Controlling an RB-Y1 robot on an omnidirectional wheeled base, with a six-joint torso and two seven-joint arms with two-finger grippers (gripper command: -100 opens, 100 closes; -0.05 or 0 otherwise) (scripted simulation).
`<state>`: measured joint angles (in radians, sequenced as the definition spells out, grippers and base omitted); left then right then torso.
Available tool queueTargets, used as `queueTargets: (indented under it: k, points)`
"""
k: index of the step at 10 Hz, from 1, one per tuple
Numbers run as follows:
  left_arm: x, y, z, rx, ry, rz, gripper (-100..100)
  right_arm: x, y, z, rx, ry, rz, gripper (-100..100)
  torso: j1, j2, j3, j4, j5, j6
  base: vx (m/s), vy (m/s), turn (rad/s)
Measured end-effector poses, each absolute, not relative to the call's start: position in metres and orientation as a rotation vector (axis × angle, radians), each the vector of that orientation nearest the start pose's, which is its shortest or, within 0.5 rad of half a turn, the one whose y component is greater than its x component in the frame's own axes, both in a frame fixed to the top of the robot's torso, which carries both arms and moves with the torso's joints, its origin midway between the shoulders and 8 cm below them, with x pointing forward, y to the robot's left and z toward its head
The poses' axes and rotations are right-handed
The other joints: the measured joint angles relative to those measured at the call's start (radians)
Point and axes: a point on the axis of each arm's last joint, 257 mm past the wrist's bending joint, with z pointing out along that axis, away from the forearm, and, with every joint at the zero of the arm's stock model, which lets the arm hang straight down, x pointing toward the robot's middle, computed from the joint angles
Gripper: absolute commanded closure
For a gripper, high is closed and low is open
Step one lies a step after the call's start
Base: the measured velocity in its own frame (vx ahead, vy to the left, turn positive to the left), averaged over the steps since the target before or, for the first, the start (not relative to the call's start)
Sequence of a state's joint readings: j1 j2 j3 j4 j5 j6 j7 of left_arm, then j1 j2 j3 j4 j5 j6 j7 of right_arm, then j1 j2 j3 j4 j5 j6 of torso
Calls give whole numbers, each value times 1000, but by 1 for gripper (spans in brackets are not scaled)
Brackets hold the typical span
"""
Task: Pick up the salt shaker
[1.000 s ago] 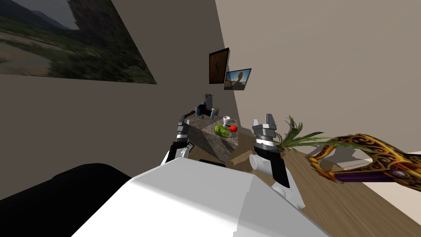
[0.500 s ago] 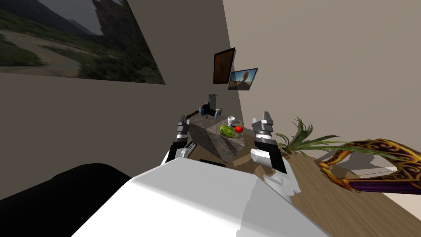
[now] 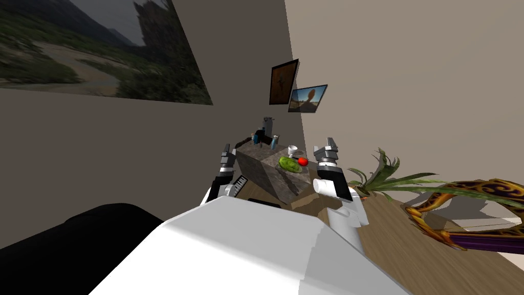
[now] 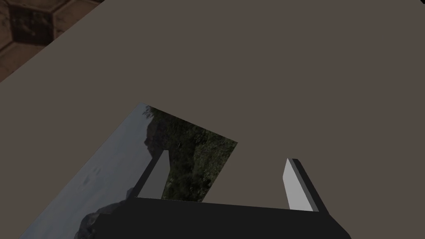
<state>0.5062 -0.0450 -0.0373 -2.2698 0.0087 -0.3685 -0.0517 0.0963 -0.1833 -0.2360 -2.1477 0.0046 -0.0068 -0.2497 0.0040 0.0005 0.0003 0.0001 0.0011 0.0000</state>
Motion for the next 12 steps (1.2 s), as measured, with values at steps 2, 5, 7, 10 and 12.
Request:
queueTargets:
  k: [2,5,7,10,12]
  points:
    - [367,276,-8,-797,687,-1262,0,472,-367,32,927,734,1295,-100,2,0,0,0,1,0,1,90,28]
    - [367,276,-8,-797,687,-1262,0,494,-397,25,1024,712,1283,-100,0,0,0,0,0,0,1,63,37]
    - [367,276,-8,-797,687,-1262,0,506,-417,20,1090,691,1275,-100,0,-1,-1,0,0,0,11,72,41]
    - [367,276,-8,-797,687,-1262,0,519,-444,12,1195,652,1262,-100,-1,0,0,0,0,1,8,60,40]
    - [367,276,-8,-797,687,-1262,0,525,-465,5,1272,614,1253,-100,-1,-1,0,0,0,1,17,61,37]
